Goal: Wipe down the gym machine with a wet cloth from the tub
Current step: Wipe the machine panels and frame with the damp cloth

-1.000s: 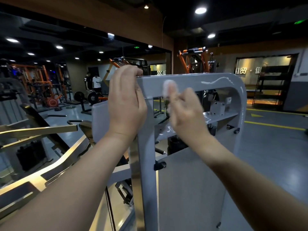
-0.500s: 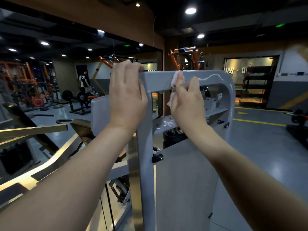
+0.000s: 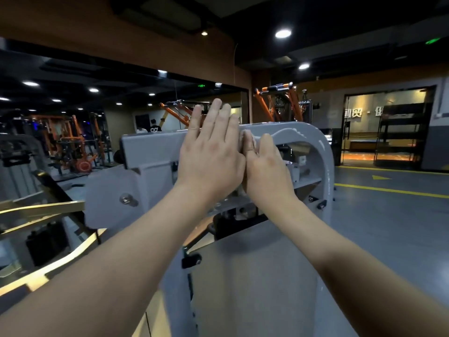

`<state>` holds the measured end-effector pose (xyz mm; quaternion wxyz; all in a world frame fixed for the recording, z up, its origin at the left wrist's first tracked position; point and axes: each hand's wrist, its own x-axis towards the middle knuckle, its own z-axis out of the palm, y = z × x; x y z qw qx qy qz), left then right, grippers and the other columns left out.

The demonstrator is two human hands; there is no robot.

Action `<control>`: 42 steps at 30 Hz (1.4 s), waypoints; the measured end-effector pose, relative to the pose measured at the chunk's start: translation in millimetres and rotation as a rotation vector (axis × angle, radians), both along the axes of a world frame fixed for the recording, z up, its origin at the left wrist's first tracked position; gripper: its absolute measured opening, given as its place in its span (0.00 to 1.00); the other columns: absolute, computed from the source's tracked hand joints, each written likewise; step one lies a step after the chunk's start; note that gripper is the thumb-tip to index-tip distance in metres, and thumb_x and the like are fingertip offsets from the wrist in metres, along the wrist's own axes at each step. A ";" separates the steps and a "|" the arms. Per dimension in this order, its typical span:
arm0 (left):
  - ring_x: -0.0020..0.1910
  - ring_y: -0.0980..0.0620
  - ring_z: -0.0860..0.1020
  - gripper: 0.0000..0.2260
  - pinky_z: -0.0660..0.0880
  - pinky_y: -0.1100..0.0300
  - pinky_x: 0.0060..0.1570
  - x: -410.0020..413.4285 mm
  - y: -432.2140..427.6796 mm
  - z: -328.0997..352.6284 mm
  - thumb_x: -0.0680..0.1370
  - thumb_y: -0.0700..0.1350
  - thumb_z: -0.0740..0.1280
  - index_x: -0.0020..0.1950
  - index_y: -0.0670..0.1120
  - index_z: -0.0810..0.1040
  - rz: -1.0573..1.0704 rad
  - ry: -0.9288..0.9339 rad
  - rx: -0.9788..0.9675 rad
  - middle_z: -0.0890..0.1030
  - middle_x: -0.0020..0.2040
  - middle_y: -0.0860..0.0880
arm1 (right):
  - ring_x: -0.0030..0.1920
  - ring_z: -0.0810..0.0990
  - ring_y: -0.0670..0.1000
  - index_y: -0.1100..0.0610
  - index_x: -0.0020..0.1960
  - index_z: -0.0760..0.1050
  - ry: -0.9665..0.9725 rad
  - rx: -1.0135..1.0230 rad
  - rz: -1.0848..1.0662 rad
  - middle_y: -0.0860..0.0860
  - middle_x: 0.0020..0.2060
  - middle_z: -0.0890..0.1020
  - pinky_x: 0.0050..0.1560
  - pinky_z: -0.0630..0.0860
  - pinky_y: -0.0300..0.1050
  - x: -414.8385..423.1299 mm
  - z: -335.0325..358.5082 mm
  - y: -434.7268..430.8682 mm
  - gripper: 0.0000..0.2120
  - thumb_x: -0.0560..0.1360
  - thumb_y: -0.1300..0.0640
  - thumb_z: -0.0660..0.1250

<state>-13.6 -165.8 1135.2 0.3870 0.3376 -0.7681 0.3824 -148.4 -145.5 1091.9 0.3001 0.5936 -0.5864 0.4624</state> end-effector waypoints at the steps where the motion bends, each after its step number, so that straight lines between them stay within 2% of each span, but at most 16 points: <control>1: 0.83 0.43 0.53 0.31 0.44 0.41 0.81 -5.8 -4.0 -2.0 0.81 0.54 0.48 0.80 0.39 0.62 0.054 -0.019 0.011 0.61 0.81 0.40 | 0.44 0.70 0.49 0.56 0.69 0.68 0.031 -0.001 -0.003 0.52 0.49 0.71 0.37 0.70 0.50 -10.0 -2.3 -0.6 0.15 0.83 0.56 0.61; 2: 0.83 0.44 0.51 0.32 0.42 0.41 0.80 -10.0 -8.2 -4.2 0.82 0.56 0.46 0.82 0.39 0.58 0.109 -0.034 0.007 0.58 0.82 0.41 | 0.45 0.70 0.53 0.60 0.73 0.65 0.049 -0.014 -0.034 0.54 0.50 0.69 0.37 0.73 0.51 -24.3 -4.4 -1.7 0.22 0.80 0.61 0.64; 3: 0.83 0.44 0.50 0.32 0.42 0.42 0.80 -12.6 -12.6 -6.7 0.82 0.56 0.45 0.83 0.40 0.56 0.158 -0.045 -0.010 0.57 0.83 0.41 | 0.45 0.70 0.54 0.60 0.72 0.65 0.062 -0.006 -0.078 0.54 0.49 0.67 0.38 0.75 0.51 -41.2 -5.4 -3.6 0.23 0.79 0.64 0.64; 6: 0.83 0.44 0.51 0.33 0.43 0.42 0.80 -16.1 -21.3 -10.2 0.83 0.58 0.46 0.83 0.39 0.54 0.215 -0.042 -0.052 0.58 0.82 0.40 | 0.46 0.69 0.43 0.56 0.68 0.65 -0.150 0.006 -0.110 0.43 0.47 0.64 0.46 0.75 0.50 -73.9 0.9 -6.0 0.13 0.84 0.60 0.58; 7: 0.83 0.43 0.52 0.33 0.44 0.42 0.80 -16.4 -21.8 -10.1 0.83 0.58 0.47 0.82 0.39 0.55 0.214 -0.036 -0.052 0.59 0.82 0.40 | 0.48 0.70 0.42 0.57 0.70 0.65 -0.166 -0.008 -0.068 0.42 0.50 0.66 0.47 0.75 0.49 -72.6 1.5 -7.4 0.14 0.84 0.61 0.57; 10: 0.82 0.42 0.55 0.34 0.46 0.43 0.80 -17.7 -21.9 -10.0 0.81 0.58 0.49 0.81 0.38 0.58 0.211 -0.040 -0.052 0.63 0.80 0.39 | 0.47 0.72 0.53 0.65 0.76 0.62 0.085 -0.067 0.093 0.57 0.52 0.70 0.41 0.75 0.48 -48.8 -9.1 -13.2 0.26 0.81 0.64 0.63; 13: 0.81 0.41 0.57 0.33 0.48 0.43 0.80 -18.9 -22.3 -11.0 0.81 0.56 0.50 0.80 0.37 0.60 0.200 -0.035 -0.067 0.66 0.79 0.38 | 0.45 0.71 0.53 0.64 0.80 0.58 0.205 -0.079 0.194 0.56 0.52 0.69 0.38 0.77 0.48 -63.2 -18.0 -25.0 0.31 0.81 0.65 0.65; 15: 0.81 0.41 0.59 0.32 0.49 0.43 0.80 -19.5 -23.0 -11.6 0.81 0.55 0.52 0.80 0.37 0.62 0.198 -0.025 -0.078 0.67 0.78 0.38 | 0.42 0.69 0.49 0.60 0.81 0.60 0.053 -0.113 0.170 0.52 0.50 0.67 0.39 0.77 0.46 -75.7 -18.2 -28.5 0.28 0.83 0.62 0.62; 18: 0.80 0.40 0.60 0.31 0.50 0.42 0.80 -20.0 -25.1 -11.5 0.81 0.53 0.53 0.79 0.37 0.63 0.201 -0.022 -0.099 0.69 0.77 0.38 | 0.45 0.70 0.52 0.65 0.79 0.61 -0.029 -0.219 0.127 0.57 0.51 0.70 0.45 0.74 0.43 -58.3 -18.8 -32.7 0.27 0.81 0.63 0.60; 22: 0.80 0.40 0.60 0.31 0.51 0.41 0.80 -19.0 -25.9 -11.6 0.80 0.53 0.53 0.79 0.36 0.63 0.209 -0.035 -0.108 0.69 0.77 0.38 | 0.46 0.73 0.54 0.68 0.78 0.61 0.188 -0.198 0.214 0.59 0.51 0.72 0.47 0.78 0.48 -58.7 -16.6 -34.9 0.25 0.83 0.63 0.58; 26: 0.80 0.40 0.61 0.31 0.51 0.41 0.80 -18.7 -25.9 -11.6 0.80 0.53 0.51 0.78 0.36 0.63 0.205 -0.032 -0.109 0.69 0.77 0.38 | 0.42 0.72 0.51 0.64 0.75 0.67 0.013 -0.251 0.105 0.55 0.50 0.70 0.43 0.79 0.45 -77.5 -9.3 -35.0 0.20 0.85 0.59 0.56; 29: 0.80 0.40 0.60 0.32 0.51 0.41 0.80 -18.5 -25.7 -11.7 0.80 0.53 0.53 0.79 0.36 0.62 0.200 -0.042 -0.102 0.68 0.77 0.38 | 0.43 0.75 0.56 0.64 0.71 0.71 0.000 -0.267 0.163 0.58 0.49 0.72 0.42 0.80 0.52 -64.0 -10.4 -34.9 0.18 0.85 0.57 0.57; 31: 0.80 0.40 0.60 0.32 0.51 0.41 0.80 -17.6 -26.5 -11.7 0.79 0.53 0.54 0.79 0.36 0.61 0.197 -0.048 -0.103 0.68 0.77 0.38 | 0.42 0.77 0.57 0.60 0.67 0.75 0.081 -0.255 0.229 0.60 0.47 0.75 0.41 0.80 0.55 -64.1 -9.0 -29.8 0.14 0.85 0.57 0.58; 33: 0.80 0.39 0.59 0.32 0.51 0.41 0.80 -16.7 -27.6 -11.4 0.80 0.54 0.54 0.79 0.36 0.60 0.197 -0.060 -0.107 0.68 0.77 0.37 | 0.42 0.74 0.52 0.61 0.72 0.74 0.170 -0.253 0.149 0.59 0.47 0.75 0.38 0.77 0.48 -72.7 -2.6 -23.3 0.18 0.84 0.58 0.59; 37: 0.81 0.39 0.58 0.33 0.50 0.40 0.80 -15.7 -29.0 -10.9 0.80 0.55 0.53 0.79 0.36 0.59 0.202 -0.080 -0.112 0.67 0.77 0.37 | 0.46 0.77 0.54 0.62 0.71 0.76 0.072 -0.351 0.091 0.60 0.50 0.76 0.45 0.78 0.45 -74.0 8.7 -23.3 0.17 0.83 0.62 0.64; 42: 0.81 0.40 0.57 0.33 0.49 0.41 0.80 -15.3 -29.9 -11.9 0.80 0.55 0.51 0.80 0.37 0.57 0.222 -0.097 -0.106 0.65 0.78 0.38 | 0.49 0.78 0.59 0.62 0.72 0.74 0.245 -0.341 0.204 0.63 0.53 0.77 0.46 0.79 0.51 -51.5 3.0 -33.4 0.18 0.82 0.64 0.63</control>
